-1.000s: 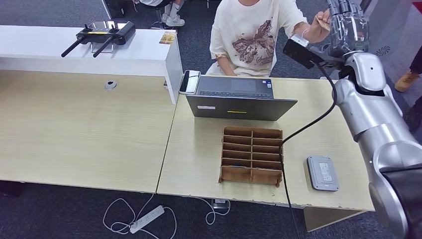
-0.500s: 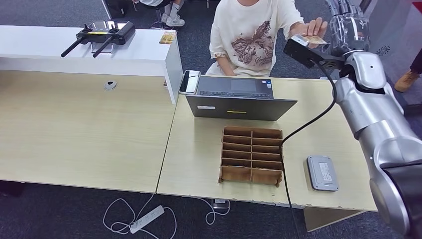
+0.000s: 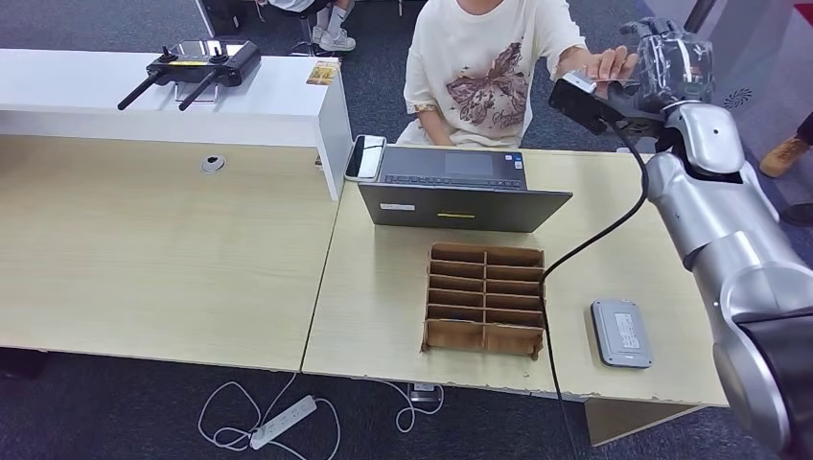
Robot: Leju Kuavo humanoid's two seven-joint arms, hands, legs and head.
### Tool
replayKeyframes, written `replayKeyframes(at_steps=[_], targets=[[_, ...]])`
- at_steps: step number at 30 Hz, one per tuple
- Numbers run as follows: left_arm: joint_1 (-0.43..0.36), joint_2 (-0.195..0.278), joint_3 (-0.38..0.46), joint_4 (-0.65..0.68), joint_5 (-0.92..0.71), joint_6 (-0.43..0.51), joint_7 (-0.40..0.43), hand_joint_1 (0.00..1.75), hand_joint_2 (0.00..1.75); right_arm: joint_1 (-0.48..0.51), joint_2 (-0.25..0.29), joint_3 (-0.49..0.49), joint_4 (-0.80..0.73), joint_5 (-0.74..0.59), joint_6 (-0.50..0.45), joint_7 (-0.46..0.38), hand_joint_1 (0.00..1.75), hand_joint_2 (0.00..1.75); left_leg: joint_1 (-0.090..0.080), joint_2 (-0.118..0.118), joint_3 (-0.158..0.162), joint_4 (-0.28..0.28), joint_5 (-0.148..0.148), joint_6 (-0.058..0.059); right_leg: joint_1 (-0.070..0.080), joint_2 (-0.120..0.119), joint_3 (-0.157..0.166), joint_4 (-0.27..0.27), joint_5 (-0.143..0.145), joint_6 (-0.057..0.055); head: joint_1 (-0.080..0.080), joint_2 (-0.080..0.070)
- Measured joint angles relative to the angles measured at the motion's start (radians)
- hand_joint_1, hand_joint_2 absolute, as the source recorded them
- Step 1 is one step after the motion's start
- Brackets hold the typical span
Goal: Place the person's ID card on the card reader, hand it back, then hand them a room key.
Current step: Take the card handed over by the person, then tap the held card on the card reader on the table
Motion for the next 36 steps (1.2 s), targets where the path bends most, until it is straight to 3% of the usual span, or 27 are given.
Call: replayKeyframes(at_steps=[30,36], targets=[[0.006,0.009,0.0,0.0,0.0,-0.001,-0.001,0.0,1.75,0.0,-0.024,-0.004,0.0,-0.04,-0.013,-0.04,1.75,1.75,0.0,0.0,0.0,0.0,0.0,0.0,0.0,0.0,0.0,0.0,0.0,0.0,0.0,0.0],[0.006,0.013,0.003,0.0,0.008,-0.004,-0.002,0.0,1.75,0.001,-0.027,-0.036,0.0,-0.128,-0.005,-0.085,1.75,1.75,0.0,0.0,0.0,0.0,0.0,0.0,0.0,0.0,0.0,0.0,0.0,0.0,0.0,0.0]])
